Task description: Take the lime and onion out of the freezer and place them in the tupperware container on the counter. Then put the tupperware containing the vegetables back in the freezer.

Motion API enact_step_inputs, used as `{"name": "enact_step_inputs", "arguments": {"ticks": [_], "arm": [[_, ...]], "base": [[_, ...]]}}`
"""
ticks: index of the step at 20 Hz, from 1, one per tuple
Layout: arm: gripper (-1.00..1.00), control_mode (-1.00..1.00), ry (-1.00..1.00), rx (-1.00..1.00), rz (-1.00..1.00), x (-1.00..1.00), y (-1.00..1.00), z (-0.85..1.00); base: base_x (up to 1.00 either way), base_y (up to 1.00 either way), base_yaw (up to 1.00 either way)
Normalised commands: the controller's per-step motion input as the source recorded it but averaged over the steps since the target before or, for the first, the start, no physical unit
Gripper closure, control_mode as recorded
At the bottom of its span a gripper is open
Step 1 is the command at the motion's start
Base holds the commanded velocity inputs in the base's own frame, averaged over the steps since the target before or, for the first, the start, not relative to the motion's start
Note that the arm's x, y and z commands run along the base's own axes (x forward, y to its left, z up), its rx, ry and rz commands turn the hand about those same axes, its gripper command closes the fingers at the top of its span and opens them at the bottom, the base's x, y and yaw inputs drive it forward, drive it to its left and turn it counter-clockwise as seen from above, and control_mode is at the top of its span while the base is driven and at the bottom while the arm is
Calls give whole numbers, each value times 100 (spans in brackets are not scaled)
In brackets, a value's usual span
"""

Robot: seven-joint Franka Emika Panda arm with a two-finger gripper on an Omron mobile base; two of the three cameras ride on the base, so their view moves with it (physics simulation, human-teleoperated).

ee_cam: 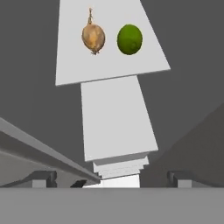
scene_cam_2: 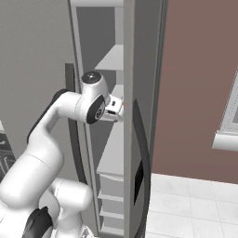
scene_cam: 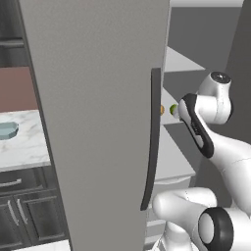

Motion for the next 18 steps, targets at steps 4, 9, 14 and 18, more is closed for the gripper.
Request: {"name": "enact_step_inputs", "arguments": {"ticks": [4,9,14,18], "arm": [[-100,-100,-12,0,4,23,-1,-5],[-100,-100,-2,0,0,27,-17,0],[-100,-100,0,0,0,40,-21,-1],[-100,-100,0,0,0,47,-14,-11]], "base": [[0,0,0],[0,0,0],[0,0,0],[0,0,0]]}}
